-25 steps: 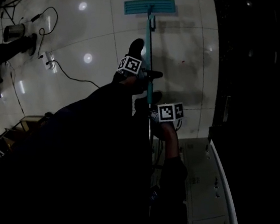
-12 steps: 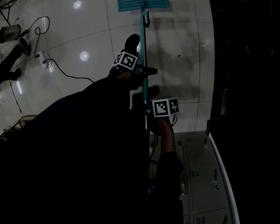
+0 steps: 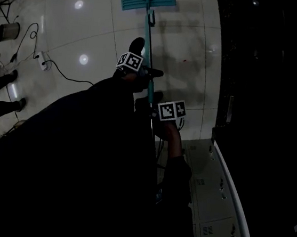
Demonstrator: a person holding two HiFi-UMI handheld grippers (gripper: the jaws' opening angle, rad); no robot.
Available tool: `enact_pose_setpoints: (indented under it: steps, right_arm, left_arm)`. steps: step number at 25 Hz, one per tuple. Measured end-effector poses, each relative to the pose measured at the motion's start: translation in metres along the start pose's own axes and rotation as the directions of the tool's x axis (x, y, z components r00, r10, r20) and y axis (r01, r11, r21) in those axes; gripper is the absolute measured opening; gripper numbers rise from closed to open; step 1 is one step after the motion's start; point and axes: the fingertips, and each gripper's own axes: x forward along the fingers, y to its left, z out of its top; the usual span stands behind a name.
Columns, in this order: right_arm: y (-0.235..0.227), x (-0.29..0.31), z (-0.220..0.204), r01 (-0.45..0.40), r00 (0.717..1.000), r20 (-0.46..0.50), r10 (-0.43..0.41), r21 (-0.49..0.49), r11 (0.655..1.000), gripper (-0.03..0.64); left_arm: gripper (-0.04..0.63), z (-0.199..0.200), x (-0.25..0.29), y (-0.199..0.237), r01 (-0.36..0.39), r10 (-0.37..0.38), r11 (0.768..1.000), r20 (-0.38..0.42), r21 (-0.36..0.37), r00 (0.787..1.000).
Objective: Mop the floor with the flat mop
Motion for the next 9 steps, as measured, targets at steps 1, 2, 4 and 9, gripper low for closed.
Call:
enact_pose_setpoints:
  steps: [1, 2, 4, 9]
  right_arm:
    - [0.0, 0.0, -0.001, 0.003, 1.0, -0.002, -0.003, -0.002, 1.0, 0.097]
    - [0.001, 0.0, -0.001, 0.005, 1.0, -0.005, -0.005, -0.005, 1.0, 0.097]
    - [0.003, 0.0, -0.002, 0.009, 1.0, -0.013, -0.009, -0.008, 1.0, 0.097]
    - [0.007, -0.001, -0.015, 0.013, 0.999, -0.034, -0.013, -0.006, 1.0, 0.097]
  left_arm:
    - [0.077, -0.001, 0.0, 0.0, 0.001, -0.001, 1.0, -0.001, 0.002, 1.0]
    - [0.078, -0.001, -0.001, 0.0, 0.001, -0.001, 1.0, -0.001, 0.003, 1.0]
    - [0.078, -0.003, -0.003, -0.001, 0.002, -0.002, 1.0, 0.001, 0.001, 1.0]
    - [0.078, -0.016, -0.006, 0.0, -0.003, 0.003, 1.0, -0.002, -0.018, 1.0]
